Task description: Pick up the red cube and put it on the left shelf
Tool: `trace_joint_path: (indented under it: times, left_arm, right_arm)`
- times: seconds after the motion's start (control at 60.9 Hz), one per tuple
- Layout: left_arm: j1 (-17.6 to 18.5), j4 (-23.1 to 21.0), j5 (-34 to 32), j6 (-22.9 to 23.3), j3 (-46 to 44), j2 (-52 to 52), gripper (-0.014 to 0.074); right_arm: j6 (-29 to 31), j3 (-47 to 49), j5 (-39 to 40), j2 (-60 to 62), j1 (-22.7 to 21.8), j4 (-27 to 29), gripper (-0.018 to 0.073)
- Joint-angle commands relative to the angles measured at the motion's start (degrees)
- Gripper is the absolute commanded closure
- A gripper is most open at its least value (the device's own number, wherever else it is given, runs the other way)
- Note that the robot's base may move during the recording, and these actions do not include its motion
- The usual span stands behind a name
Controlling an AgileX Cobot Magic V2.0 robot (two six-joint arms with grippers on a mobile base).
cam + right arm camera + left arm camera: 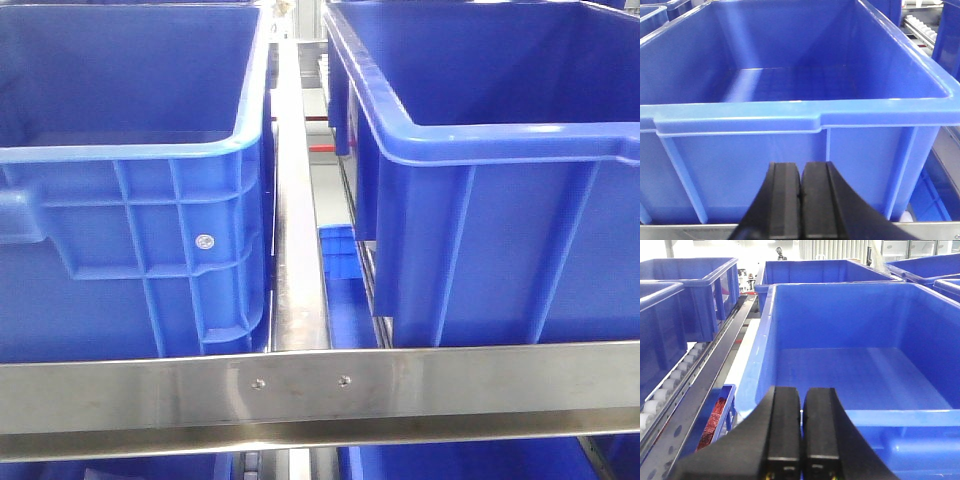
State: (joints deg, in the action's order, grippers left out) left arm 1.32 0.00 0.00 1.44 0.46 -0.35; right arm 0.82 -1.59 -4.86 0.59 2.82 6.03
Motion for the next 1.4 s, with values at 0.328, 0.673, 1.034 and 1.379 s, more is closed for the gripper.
trace_joint_path:
  times: [0.328,0.673,1.034,1.379]
  left_arm:
    - [0.1,0.0,-4.7,0.0,1.4,-0.9,0.0495]
    - [0.1,0.0,-4.7,0.0,1.4,-0.9,0.0495]
    - [0.1,0.0,-4.7,0.0,1.4,-0.9,0.0495]
    - [0.1,0.0,-4.7,0.0,1.4,-0.9,0.0495]
  right_arm:
    - [0.1,0.9,7.9,1.2,-0.2,-3.5,0.0511]
    - [-1.9,0.9,8.4,1.2,-0.2,-4.7,0.0511]
    - [-1.9,0.9,8.2,1.2,-0.2,-4.7,0.0511]
    - [-1.9,0.9,8.2,1.2,-0.2,-4.7,0.0511]
